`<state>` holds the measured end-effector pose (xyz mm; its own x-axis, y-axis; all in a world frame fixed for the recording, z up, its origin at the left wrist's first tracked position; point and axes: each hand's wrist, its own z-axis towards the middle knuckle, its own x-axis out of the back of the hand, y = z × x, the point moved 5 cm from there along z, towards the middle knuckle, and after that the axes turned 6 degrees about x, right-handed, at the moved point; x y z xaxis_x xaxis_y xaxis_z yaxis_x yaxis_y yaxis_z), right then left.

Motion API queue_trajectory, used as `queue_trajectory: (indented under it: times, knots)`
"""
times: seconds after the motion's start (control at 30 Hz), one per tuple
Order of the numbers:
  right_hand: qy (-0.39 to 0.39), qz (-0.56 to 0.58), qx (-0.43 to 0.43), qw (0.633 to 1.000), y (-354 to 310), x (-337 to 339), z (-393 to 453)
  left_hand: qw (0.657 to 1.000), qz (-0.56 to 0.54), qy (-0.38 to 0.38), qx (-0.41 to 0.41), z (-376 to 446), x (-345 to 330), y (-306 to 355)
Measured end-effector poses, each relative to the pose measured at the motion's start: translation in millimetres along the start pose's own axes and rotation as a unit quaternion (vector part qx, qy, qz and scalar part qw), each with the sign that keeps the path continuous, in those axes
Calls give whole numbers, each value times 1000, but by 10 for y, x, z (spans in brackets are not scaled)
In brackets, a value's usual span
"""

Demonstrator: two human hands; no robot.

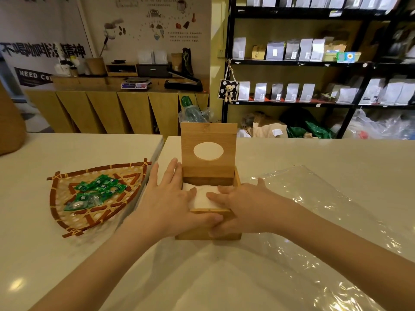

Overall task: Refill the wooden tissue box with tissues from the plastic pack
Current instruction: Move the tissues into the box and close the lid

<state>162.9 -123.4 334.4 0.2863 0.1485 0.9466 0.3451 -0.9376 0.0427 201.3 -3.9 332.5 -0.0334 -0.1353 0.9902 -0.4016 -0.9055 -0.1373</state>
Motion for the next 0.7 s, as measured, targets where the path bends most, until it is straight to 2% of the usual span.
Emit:
queue_trajectory:
  times: [0.1,0.23,0.43,0.57,0.7]
  knots:
    - [25,25,20,999,7,63,-89,999,-16,27,7,-108,10,17]
    - [51,5,29,998,-20,84,-179,996,-11,63,-61,-256,74,76]
    - [66,12,39,997,-56,117,-186,995,-39,29,-85,-285,75,129]
    - [129,15,57,990,-6,215,-217,993,-31,41,-108,-267,78,143]
    - [111,22,69,991,-20,231,-211,990,-61,40,-121,-235,112,125]
